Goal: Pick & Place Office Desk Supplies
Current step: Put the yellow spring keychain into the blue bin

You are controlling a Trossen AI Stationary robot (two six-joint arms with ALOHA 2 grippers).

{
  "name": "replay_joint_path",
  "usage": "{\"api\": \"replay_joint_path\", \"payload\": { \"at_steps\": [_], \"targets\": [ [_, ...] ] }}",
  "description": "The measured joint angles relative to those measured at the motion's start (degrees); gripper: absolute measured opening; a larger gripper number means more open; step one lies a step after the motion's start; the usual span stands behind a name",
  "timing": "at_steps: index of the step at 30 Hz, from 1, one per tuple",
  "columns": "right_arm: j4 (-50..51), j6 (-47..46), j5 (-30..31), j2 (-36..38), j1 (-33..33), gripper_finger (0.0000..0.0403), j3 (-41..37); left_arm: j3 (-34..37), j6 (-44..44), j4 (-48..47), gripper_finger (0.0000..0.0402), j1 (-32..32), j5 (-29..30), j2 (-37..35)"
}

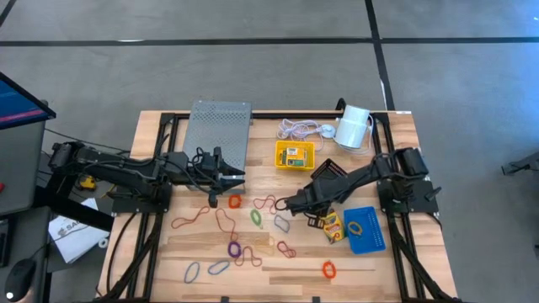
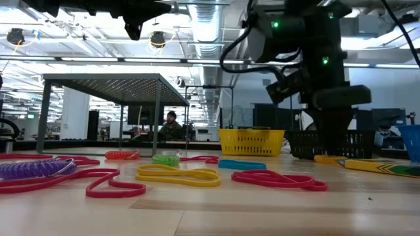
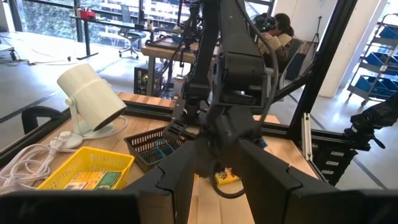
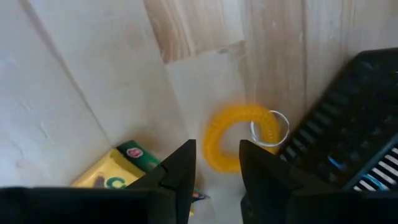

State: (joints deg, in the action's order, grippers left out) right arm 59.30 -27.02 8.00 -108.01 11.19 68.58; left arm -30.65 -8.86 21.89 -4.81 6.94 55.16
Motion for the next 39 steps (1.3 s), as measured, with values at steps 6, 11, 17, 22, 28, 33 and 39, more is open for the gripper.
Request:
{"api": "replay_joint_path", "payload": {
  "at_steps": [6, 11, 17, 22, 28, 33, 39],
  "targets": [
    [-3.24, 1.04, -0.97, 0.04, -1.78, 0.0120, -1.51, 0.00, -0.02, 0.02, 0.0120, 0.01, 0.00, 0.00],
    [-5.84, 1.81, -3.52, 0.15, -3.19, 0.0120, -3.51, 0.00, -0.02, 0.00, 0.0120, -0.01, 0.00, 0.00],
    [-6.47, 2.14, -3.95, 0.33, -3.91, 0.0120, -4.11, 0.00, 0.00, 0.00, 0.0120, -0.01, 0.00, 0.00],
    [-6.76, 3.05, -4.06, 0.31, -4.08, 0.0119, -4.17, 0.00, 0.00, 0.01, 0.0120, 0.01, 0.00, 0.00],
    [-7.25, 3.26, -6.93, 0.26, -5.32, 0.0078, -4.20, 0.00, 0.00, 0.00, 0.0120, 0.01, 0.00, 0.00],
    [-7.47, 4.32, -8.50, 0.24, -5.60, 0.0013, -4.18, 0.00, -0.01, 0.02, 0.0120, 0.00, 0.00, 0.00],
    [-7.51, 4.20, -9.28, 0.22, -5.58, 0.0006, -4.16, 0.00, -0.02, 0.11, 0.0120, 0.01, 0.00, 0.00]
  ]
}}
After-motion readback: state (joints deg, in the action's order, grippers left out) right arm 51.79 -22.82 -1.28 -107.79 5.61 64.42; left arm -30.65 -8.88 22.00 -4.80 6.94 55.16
